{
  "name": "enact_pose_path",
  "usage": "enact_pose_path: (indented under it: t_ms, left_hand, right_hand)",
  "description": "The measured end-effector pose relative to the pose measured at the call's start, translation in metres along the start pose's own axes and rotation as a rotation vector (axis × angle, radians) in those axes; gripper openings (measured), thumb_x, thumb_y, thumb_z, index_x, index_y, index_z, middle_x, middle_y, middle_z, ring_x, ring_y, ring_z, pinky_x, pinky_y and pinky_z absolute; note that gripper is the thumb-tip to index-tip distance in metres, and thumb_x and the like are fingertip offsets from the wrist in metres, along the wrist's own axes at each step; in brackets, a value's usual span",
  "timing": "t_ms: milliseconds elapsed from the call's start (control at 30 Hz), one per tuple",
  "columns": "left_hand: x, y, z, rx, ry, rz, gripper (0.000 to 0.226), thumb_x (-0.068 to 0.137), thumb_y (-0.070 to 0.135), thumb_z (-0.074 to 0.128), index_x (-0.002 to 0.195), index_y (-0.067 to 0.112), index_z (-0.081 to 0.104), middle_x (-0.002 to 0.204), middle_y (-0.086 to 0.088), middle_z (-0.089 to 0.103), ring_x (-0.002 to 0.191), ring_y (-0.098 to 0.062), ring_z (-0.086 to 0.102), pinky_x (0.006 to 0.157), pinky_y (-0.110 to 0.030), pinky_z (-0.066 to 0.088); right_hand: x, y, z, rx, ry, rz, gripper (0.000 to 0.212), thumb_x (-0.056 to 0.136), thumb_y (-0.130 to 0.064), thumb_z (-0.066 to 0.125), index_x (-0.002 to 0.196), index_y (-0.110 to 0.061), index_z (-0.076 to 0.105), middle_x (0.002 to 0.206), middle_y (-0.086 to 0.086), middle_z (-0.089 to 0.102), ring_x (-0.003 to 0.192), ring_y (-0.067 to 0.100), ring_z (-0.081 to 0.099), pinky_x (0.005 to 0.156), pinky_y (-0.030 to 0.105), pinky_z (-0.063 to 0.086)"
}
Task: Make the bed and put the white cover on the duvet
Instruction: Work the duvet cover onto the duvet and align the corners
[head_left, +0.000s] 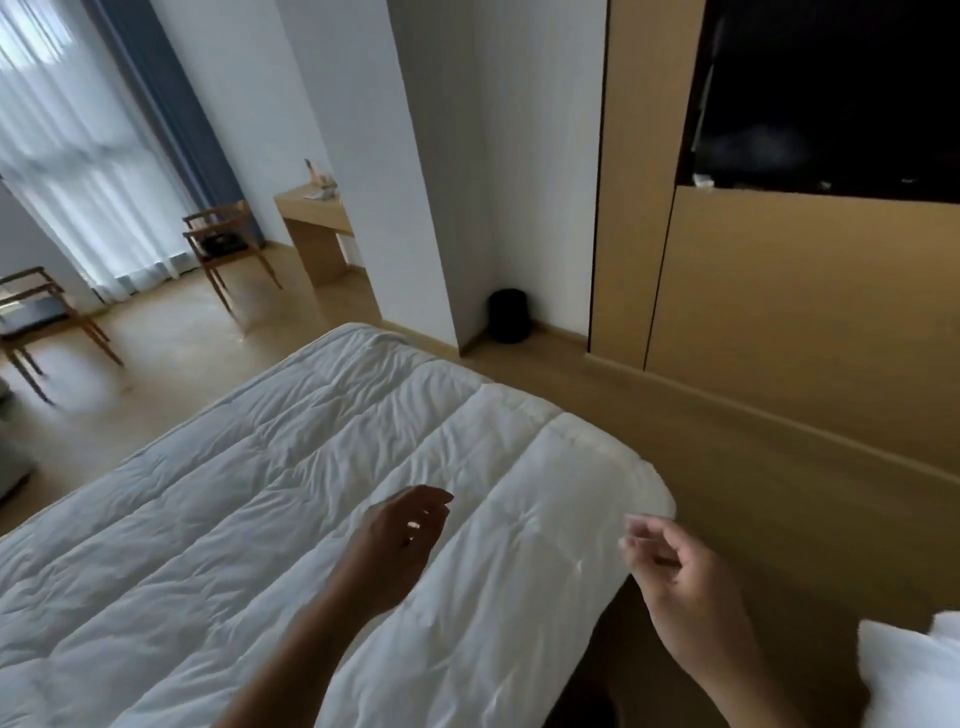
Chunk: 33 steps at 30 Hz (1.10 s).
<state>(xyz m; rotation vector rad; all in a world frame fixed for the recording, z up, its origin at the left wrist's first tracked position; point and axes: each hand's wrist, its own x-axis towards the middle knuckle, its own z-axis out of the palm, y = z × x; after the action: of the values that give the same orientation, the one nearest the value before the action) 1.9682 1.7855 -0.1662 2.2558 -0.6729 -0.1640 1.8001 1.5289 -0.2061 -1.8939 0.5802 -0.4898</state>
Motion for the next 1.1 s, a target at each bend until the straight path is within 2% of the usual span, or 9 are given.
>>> enact_pose_path:
  t_ms: [133, 300, 400, 500, 600, 800, 900, 1000, 1100]
  left_hand:
    - [0.1, 0.016, 0.053, 0.073, 0.021, 0.078, 0.019, 0.099, 0.034, 0.06, 0.115, 0.031, 0.07, 0.107, 0.02, 0.066, 0.097, 0.006, 0.062, 0.085, -0.018, 0.052]
    - [0.209, 0.048, 0.111, -0.001, 0.03, 0.054, 0.025, 0.098, 0.04, 0.06, 0.116, 0.027, 0.071, 0.104, 0.021, 0.066, 0.098, 0.006, 0.061, 0.083, -0.014, 0.05]
    - [0.272, 0.073, 0.139, -0.005, -0.059, 0.091, 0.02, 0.098, 0.039, 0.061, 0.113, 0.03, 0.071, 0.104, 0.021, 0.066, 0.097, 0.006, 0.062, 0.081, -0.013, 0.05]
    - [0.331, 0.097, 0.168, -0.075, -0.09, 0.102, 0.012, 0.098, 0.034, 0.062, 0.108, 0.035, 0.07, 0.103, 0.021, 0.068, 0.097, 0.002, 0.065, 0.081, -0.017, 0.053]
    - [0.384, 0.11, 0.203, -0.089, -0.074, 0.075, 0.01, 0.098, 0.03, 0.064, 0.104, 0.033, 0.071, 0.099, 0.02, 0.069, 0.096, 0.001, 0.066, 0.081, -0.022, 0.056]
    - [0.497, 0.143, 0.256, -0.086, 0.083, -0.019, 0.016, 0.096, 0.024, 0.068, 0.097, 0.04, 0.068, 0.094, 0.017, 0.07, 0.09, 0.001, 0.067, 0.074, -0.023, 0.057]
    - [0.548, 0.162, 0.266, -0.172, 0.251, -0.111, 0.008, 0.091, 0.04, 0.066, 0.098, 0.039, 0.07, 0.094, 0.019, 0.071, 0.09, -0.001, 0.069, 0.077, -0.028, 0.059]
    - [0.588, 0.173, 0.263, -0.182, 0.365, -0.158, 0.028, 0.083, 0.055, 0.059, 0.101, 0.037, 0.071, 0.097, 0.021, 0.071, 0.092, -0.003, 0.069, 0.082, -0.03, 0.058]
    - [0.621, 0.169, 0.257, -0.173, 0.408, -0.217, 0.016, 0.085, 0.039, 0.065, 0.099, 0.035, 0.073, 0.099, 0.018, 0.071, 0.092, -0.005, 0.07, 0.081, -0.024, 0.058]
  right_hand:
    - [0.089, 0.04, -0.032, -0.084, 0.046, -0.004, 0.014, 0.093, -0.025, 0.068, 0.101, -0.036, 0.07, 0.097, -0.016, 0.067, 0.093, 0.001, 0.066, 0.076, 0.026, 0.057]
    - [0.199, 0.058, -0.069, -0.042, 0.145, 0.045, 0.026, 0.088, 0.0, 0.072, 0.089, -0.025, 0.073, 0.096, 0.003, 0.07, 0.088, 0.004, 0.066, 0.067, 0.008, 0.05]
    - [0.257, 0.07, -0.097, -0.094, 0.122, 0.045, 0.015, 0.089, -0.005, 0.072, 0.095, -0.019, 0.074, 0.096, 0.001, 0.071, 0.09, 0.003, 0.065, 0.07, 0.007, 0.049]
    - [0.327, 0.084, -0.123, -0.159, 0.078, 0.015, 0.012, 0.091, -0.016, 0.072, 0.095, -0.027, 0.074, 0.093, -0.013, 0.071, 0.087, -0.003, 0.067, 0.071, 0.009, 0.051]
    - [0.404, 0.098, -0.146, -0.14, 0.013, -0.017, 0.014, 0.091, -0.017, 0.072, 0.092, -0.031, 0.073, 0.09, -0.013, 0.073, 0.085, -0.001, 0.068, 0.074, 0.016, 0.053]
    - [0.574, 0.125, -0.206, -0.146, -0.126, -0.108, 0.014, 0.091, -0.017, 0.072, 0.088, -0.03, 0.073, 0.085, -0.015, 0.072, 0.082, 0.001, 0.068, 0.072, 0.015, 0.051]
    - [0.658, 0.124, -0.226, -0.175, -0.202, -0.177, 0.013, 0.091, -0.02, 0.072, 0.087, -0.032, 0.073, 0.085, -0.021, 0.07, 0.081, 0.002, 0.068, 0.068, 0.015, 0.049]
    - [0.741, 0.118, -0.219, -0.168, -0.316, -0.193, 0.011, 0.093, -0.023, 0.07, 0.086, -0.032, 0.073, 0.085, -0.022, 0.071, 0.081, 0.001, 0.068, 0.073, 0.024, 0.055]
    - [0.809, 0.109, -0.192, -0.124, -0.407, -0.224, 0.015, 0.094, -0.021, 0.068, 0.085, -0.032, 0.073, 0.084, -0.023, 0.071, 0.081, -0.001, 0.068, 0.07, 0.019, 0.053]
